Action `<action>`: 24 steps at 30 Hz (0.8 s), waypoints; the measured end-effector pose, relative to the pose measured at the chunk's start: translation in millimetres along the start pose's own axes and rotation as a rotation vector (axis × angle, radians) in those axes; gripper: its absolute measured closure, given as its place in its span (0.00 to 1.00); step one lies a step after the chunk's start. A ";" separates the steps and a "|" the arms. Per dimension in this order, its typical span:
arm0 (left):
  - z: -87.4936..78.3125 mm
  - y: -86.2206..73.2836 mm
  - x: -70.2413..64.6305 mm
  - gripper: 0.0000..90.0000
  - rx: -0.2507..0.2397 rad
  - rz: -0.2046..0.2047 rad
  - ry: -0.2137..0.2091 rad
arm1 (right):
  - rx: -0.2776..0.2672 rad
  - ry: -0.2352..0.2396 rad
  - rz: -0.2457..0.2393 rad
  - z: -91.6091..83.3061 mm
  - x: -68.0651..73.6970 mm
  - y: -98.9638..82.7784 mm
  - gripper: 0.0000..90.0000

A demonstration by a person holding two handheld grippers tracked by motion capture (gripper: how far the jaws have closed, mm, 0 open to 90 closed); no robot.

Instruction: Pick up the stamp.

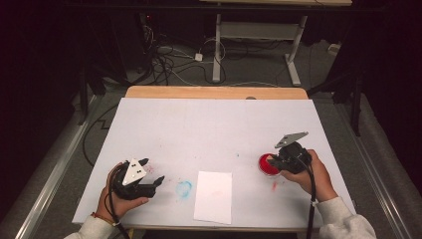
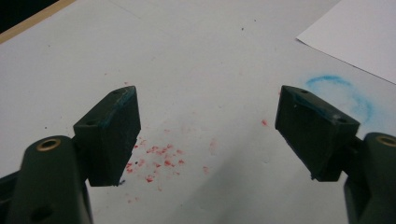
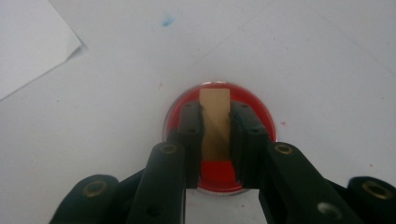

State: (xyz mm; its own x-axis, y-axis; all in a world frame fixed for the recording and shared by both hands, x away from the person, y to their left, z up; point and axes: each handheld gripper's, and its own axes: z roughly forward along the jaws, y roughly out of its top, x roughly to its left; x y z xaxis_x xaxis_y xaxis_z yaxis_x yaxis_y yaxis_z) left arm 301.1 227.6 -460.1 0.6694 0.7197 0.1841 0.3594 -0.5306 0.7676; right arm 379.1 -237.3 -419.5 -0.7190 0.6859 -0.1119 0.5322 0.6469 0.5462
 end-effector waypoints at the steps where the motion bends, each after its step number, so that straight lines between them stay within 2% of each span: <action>1: 0.0 0.0 0.0 0.24 0.000 0.000 0.000 | 0.010 0.003 0.001 2.7 -0.6 -0.7 0.84; 6: 0.4 0.1 -0.1 0.24 0.006 0.003 0.000 | 0.049 0.011 0.000 13.7 -0.6 -2.8 0.84; 9: 0.3 0.0 -0.1 0.24 0.006 0.003 0.000 | 0.047 0.018 0.012 14.6 -1.6 -3.6 0.84; 14: 0.3 0.2 -0.9 0.24 0.006 0.005 -0.002 | 0.040 0.010 0.003 15.7 -0.1 -6.0 0.84; 20: -0.2 0.0 -0.7 0.24 0.005 0.003 0.000 | 0.028 0.032 0.015 16.4 -3.8 -7.7 0.85; 24: 0.2 0.3 -1.4 0.24 0.004 0.006 -0.004 | 0.033 0.006 -0.008 16.5 0.5 -7.4 0.85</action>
State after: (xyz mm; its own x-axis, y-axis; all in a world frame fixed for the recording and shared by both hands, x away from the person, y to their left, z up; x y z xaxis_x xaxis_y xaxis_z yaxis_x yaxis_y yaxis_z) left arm 300.4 226.4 -460.2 0.6744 0.7145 0.1861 0.3580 -0.5369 0.7639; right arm 382.1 -236.2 -437.3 -0.7258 0.6789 -0.1108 0.5412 0.6631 0.5172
